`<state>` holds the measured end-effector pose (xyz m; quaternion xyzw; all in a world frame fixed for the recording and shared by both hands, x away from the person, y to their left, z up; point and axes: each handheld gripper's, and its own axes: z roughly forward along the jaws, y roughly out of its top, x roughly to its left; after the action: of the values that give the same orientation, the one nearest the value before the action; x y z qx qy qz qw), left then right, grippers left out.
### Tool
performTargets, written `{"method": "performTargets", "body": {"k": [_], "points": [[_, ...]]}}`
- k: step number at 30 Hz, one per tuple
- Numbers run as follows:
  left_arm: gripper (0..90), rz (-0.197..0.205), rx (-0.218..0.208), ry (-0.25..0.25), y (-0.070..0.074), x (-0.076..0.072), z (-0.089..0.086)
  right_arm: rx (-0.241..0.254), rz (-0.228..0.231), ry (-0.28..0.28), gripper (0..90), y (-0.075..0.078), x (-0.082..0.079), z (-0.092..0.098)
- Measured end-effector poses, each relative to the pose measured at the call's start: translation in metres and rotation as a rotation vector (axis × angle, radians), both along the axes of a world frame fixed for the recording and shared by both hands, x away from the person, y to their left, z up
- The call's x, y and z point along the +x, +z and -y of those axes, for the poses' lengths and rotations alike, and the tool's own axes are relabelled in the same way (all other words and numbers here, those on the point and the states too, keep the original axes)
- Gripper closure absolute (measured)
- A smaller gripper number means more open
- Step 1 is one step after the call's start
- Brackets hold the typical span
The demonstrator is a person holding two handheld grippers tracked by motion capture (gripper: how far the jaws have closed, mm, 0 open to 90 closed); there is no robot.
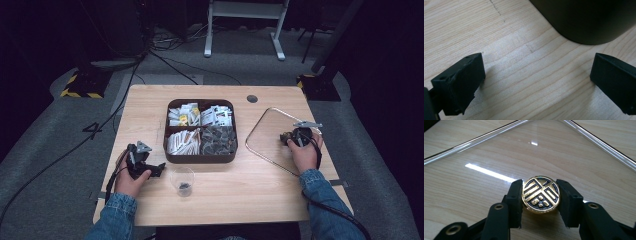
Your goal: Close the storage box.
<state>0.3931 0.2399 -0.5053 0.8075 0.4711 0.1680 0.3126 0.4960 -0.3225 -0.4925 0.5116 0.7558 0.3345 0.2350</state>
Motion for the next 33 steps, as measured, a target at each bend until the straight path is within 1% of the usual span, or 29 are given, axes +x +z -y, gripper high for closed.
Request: {"method": "performTargets", "body": {"k": [2,3,4,10,12,14,15,17,18,22,25,26,29,30,31,33], "points": [[0.1,-0.001,-0.001,0.001,0.000,0.000,0.000,0.018,0.001,-0.004,58.9,0.002,0.000,0.002],[0.2,-0.001,-0.001,0.001,0.000,0.000,0.000,0.018,0.001,-0.004,58.9,0.002,0.000,0.002],[0.1,0.000,-0.001,0.001,0.000,0.000,0.000,0.030,-0.001,-0.003,58.9,0.006,-0.001,0.003],[0.2,0.000,0.000,0.000,0.000,0.000,0.000,0.038,0.016,0.018,58.9,0.023,-0.003,0.004],[0.2,0.000,-0.001,0.008,0.000,0.000,0.001,0.045,0.021,0.026,58.9,0.029,-0.003,0.003],[0.2,0.000,-0.002,0.016,0.000,-0.001,0.001,0.046,0.024,0.032,58.9,0.032,-0.004,0.003],[0.2,-0.001,-0.005,0.019,0.000,-0.001,0.002,0.050,0.029,0.041,58.9,0.038,-0.004,0.001],[0.2,-0.001,-0.005,0.020,0.000,-0.001,0.002,0.050,0.031,0.045,58.9,0.040,-0.004,0.001],[0.1,-0.002,-0.005,0.020,0.000,-0.001,0.002,0.056,0.036,0.055,59.0,0.045,-0.004,-0.001],[0.1,-0.002,-0.005,0.020,0.000,-0.001,0.002,0.065,0.044,0.070,58.9,0.054,-0.005,-0.003],[0.1,-0.002,-0.005,0.020,0.000,-0.001,0.002,0.065,0.053,0.077,58.9,0.058,-0.005,-0.004],[0.1,-0.002,-0.005,0.020,0.000,-0.001,0.002,0.066,0.057,0.086,58.9,0.063,-0.006,-0.007],[0.1,-0.001,-0.005,0.020,0.000,-0.001,0.002,0.065,0.064,0.102,58.9,0.069,-0.006,-0.011],[0.1,-0.001,-0.005,0.020,0.000,-0.001,0.002,0.065,0.064,0.102,58.9,0.069,-0.006,-0.011],[0.1,-0.002,-0.005,0.020,0.000,-0.001,0.002,0.065,0.068,0.115,58.9,0.075,-0.007,-0.014],[0.1,-0.001,-0.005,0.020,0.000,-0.001,0.002,0.064,0.072,0.127,58.9,0.080,-0.007,-0.017]]}}
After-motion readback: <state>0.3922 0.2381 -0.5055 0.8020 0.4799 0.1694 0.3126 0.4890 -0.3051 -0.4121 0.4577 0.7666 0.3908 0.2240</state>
